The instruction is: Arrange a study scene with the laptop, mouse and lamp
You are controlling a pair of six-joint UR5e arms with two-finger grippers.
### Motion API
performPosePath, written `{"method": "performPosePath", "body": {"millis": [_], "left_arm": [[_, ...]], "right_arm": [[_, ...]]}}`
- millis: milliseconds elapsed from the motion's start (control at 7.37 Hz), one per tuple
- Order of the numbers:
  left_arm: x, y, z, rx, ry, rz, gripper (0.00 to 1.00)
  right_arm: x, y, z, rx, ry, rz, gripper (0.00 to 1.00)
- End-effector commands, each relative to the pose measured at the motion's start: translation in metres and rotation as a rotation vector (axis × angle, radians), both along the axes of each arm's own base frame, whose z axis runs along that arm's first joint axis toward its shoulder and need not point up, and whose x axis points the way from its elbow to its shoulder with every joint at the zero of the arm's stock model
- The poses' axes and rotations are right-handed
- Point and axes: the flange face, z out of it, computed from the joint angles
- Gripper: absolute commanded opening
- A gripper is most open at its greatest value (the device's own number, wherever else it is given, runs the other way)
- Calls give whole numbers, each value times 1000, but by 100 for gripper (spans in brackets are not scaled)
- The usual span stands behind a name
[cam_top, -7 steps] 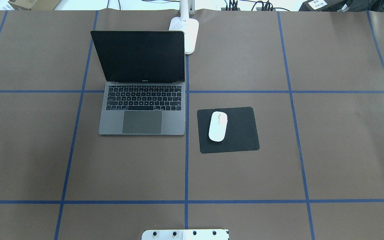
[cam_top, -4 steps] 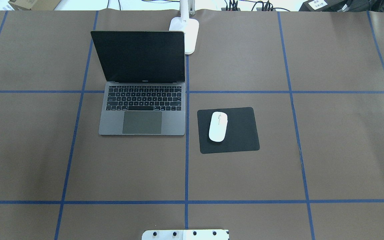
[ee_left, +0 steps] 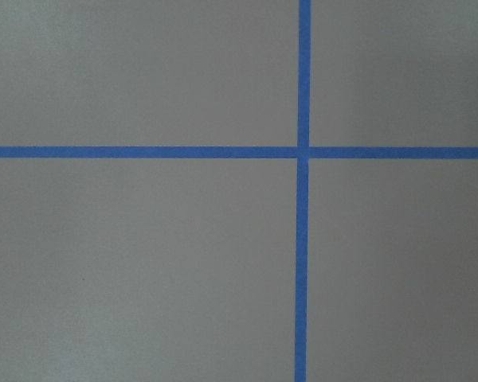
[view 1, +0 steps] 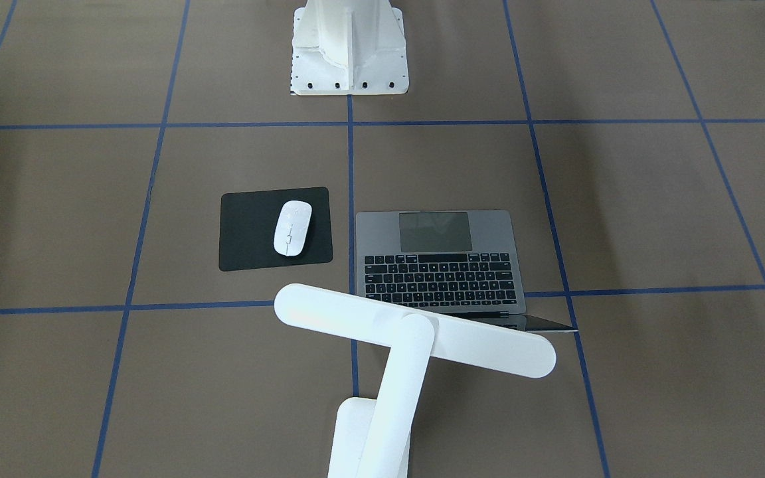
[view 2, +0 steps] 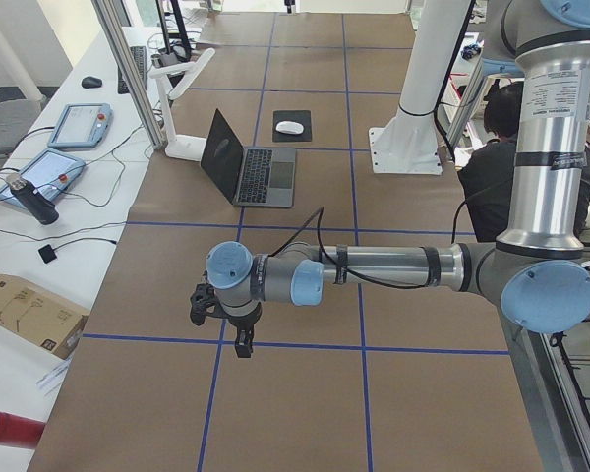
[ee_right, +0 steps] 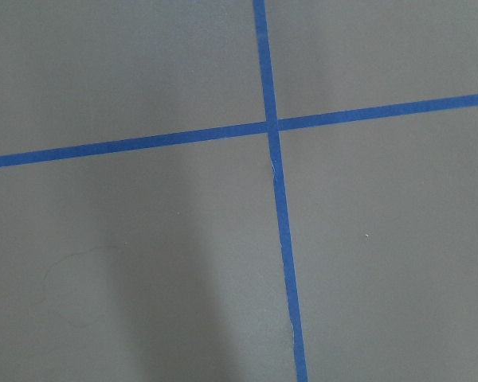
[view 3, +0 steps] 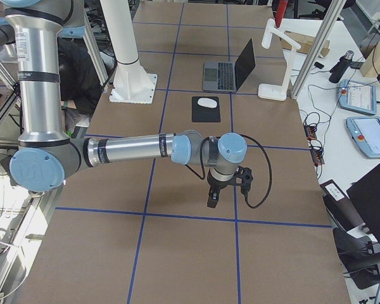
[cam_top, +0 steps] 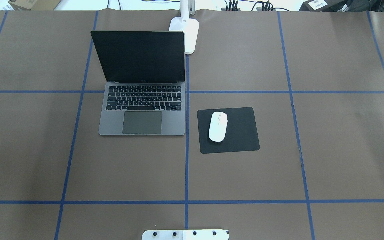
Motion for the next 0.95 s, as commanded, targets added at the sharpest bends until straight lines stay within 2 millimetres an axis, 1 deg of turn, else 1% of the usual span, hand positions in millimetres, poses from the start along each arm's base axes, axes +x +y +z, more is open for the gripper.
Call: {"method": "performPosePath", "body": {"millis": [0, 543, 814], "left_arm": [[0, -1, -4, 7, 13, -1, 99], [-1, 1, -9, 18, 14, -4, 99], [-1, 2, -8, 16, 13, -3, 99]], "right_arm": [[2, 0, 4, 16, 24, -21, 100], [2, -4, -2, 31, 23, -23, 100], [1, -5, -3, 33, 23, -22, 100]]}}
